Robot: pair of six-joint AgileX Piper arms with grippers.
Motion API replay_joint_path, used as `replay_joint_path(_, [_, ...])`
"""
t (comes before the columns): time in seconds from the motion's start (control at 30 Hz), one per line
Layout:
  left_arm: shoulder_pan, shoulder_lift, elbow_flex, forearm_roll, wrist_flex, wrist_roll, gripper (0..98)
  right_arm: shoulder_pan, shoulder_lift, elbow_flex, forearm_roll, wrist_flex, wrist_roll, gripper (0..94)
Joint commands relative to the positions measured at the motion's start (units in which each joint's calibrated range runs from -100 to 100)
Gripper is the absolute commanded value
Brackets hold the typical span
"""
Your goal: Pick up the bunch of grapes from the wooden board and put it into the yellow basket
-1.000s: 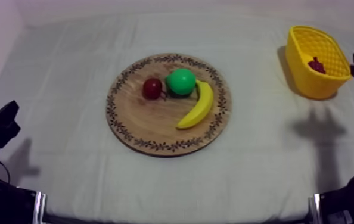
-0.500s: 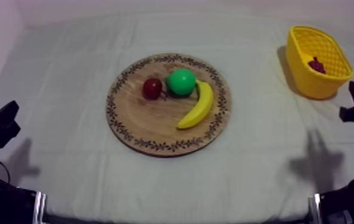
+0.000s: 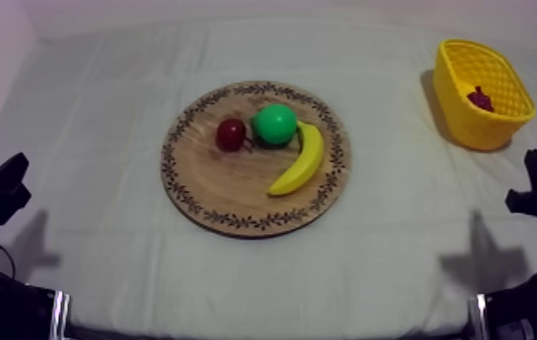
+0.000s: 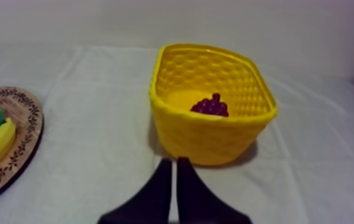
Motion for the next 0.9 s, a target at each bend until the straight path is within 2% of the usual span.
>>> replay_joint_path(0.0, [0.0, 0.0, 0.0, -0.04, 0.0, 0.0, 0.1, -0.1, -0.3, -0.1, -1.4, 2.3, 0.5, 0.3])
replay_joint_path(0.17, [0.0, 0.0, 0.0, -0.04, 0.0, 0.0, 0.1, -0.6, -0.6, 0.0, -2.3, 6.0, -0.7, 1.0])
replay_joint_path(0.27, [0.0, 0.0, 0.0, -0.04, 0.0, 0.0, 0.1, -0.7, -0.6, 0.0, -1.6, 7.1, -2.5, 3.2])
replay_joint_path(0.37, [0.0, 0.0, 0.0, -0.04, 0.0, 0.0, 0.1, -0.6, -0.6, 0.1, -0.9, 8.0, -2.5, 6.2])
replay_joint_path(0.47, [0.0, 0.0, 0.0, -0.04, 0.0, 0.0, 0.1, -0.5, -0.6, 0.2, -0.5, 8.4, 0.5, 7.7])
replay_joint_path(0.67, [0.0, 0.0, 0.0, -0.04, 0.0, 0.0, 0.1, -0.5, -0.7, 0.2, -0.4, 8.6, 7.3, 1.5])
replay_joint_path(0.87, [0.0, 0.0, 0.0, -0.04, 0.0, 0.0, 0.1, -0.5, -0.7, 0.2, -0.4, 8.7, 8.5, 0.6])
